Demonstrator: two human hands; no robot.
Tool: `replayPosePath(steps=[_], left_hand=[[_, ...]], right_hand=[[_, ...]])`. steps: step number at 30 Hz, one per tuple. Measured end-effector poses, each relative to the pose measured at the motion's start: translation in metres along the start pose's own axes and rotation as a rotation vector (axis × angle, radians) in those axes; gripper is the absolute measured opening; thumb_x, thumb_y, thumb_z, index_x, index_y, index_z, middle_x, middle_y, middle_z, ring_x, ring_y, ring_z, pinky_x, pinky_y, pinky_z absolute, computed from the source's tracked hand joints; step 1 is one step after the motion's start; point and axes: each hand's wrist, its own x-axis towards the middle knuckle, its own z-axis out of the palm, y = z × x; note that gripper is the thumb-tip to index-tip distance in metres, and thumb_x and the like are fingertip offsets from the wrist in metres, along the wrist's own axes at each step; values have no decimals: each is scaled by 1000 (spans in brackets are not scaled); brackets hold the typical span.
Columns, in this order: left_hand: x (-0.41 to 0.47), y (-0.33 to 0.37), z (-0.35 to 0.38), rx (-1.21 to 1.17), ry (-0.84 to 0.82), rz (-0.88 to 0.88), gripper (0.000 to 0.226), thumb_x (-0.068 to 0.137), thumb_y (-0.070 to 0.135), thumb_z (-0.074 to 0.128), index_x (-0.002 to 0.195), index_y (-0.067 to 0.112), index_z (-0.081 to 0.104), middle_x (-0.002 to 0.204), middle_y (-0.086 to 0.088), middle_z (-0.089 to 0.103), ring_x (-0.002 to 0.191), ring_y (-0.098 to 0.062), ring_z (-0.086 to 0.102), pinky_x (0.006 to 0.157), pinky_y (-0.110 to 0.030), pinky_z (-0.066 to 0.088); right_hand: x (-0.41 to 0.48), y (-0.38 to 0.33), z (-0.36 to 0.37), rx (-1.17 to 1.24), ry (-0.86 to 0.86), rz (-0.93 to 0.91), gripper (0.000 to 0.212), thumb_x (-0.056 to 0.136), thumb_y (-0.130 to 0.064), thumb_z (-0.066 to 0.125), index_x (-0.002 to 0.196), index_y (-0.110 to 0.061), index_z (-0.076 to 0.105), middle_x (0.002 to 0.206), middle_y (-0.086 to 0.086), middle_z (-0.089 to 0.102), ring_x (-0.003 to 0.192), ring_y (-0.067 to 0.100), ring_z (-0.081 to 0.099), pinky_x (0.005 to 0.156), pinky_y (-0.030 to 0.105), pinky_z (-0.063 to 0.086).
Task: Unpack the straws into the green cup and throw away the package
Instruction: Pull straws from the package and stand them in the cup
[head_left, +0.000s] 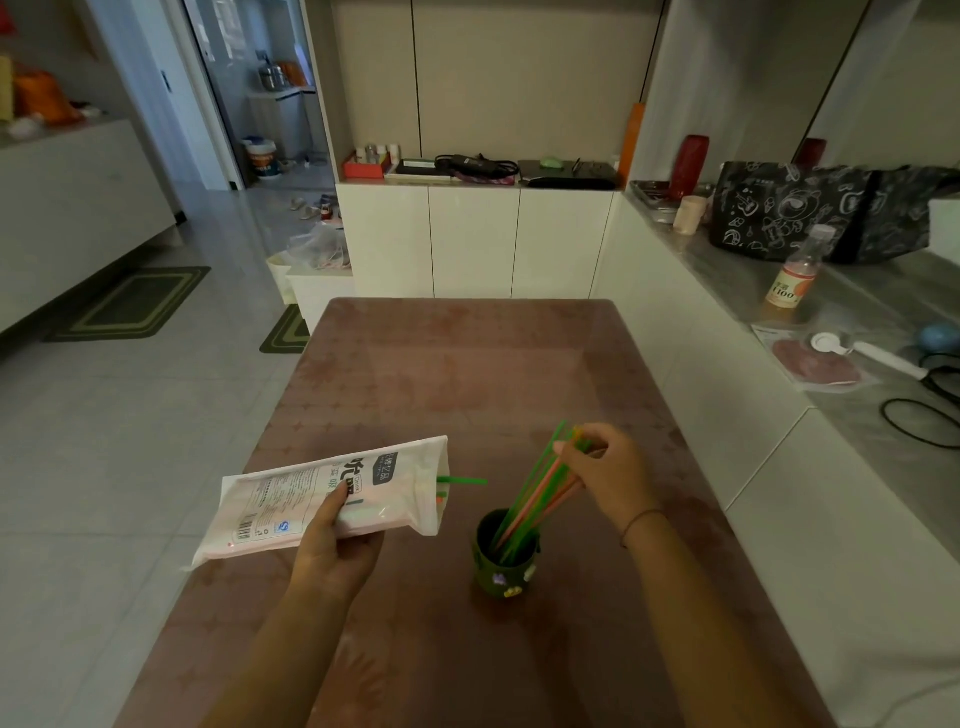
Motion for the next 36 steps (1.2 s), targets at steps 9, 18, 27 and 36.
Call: replayPosePath(steps=[9,18,27,36], left_hand=[[-3,-7,8,14,-53,-20,27,86,5,63,110,19,59,104,-7,74,103,-22,67,74,-46,58],[-11,-6,19,285,-270,169,56,78,10,66,131,21,52,116,-9,69,100,-24,69,76,-42,60],[-25,-5,22,528,-309,283,52,71,17,73,121,18,61,114,-11,70,104,-27,68,77,-43,59],[-22,14,18,420,-293,287,56,81,10,65,135,17,50,126,-14,63,116,-30,61,89,-50,53]], right_hand=[[-13,-26,-9,70,249,-216,18,79,-18,68,97,-18,66,89,-2,59,67,0,52,61,5,37],[-56,-30,80,886,-270,515,37,97,-34,38,122,-12,55,115,2,56,104,18,53,92,38,46],[-45,-19,98,1338,-453,779,46,98,-39,33,119,-6,58,116,18,58,105,34,56,96,49,41],[-53,-11,88,1006,-447,680,26,95,-29,46,95,-14,67,93,10,66,84,22,62,64,32,53]])
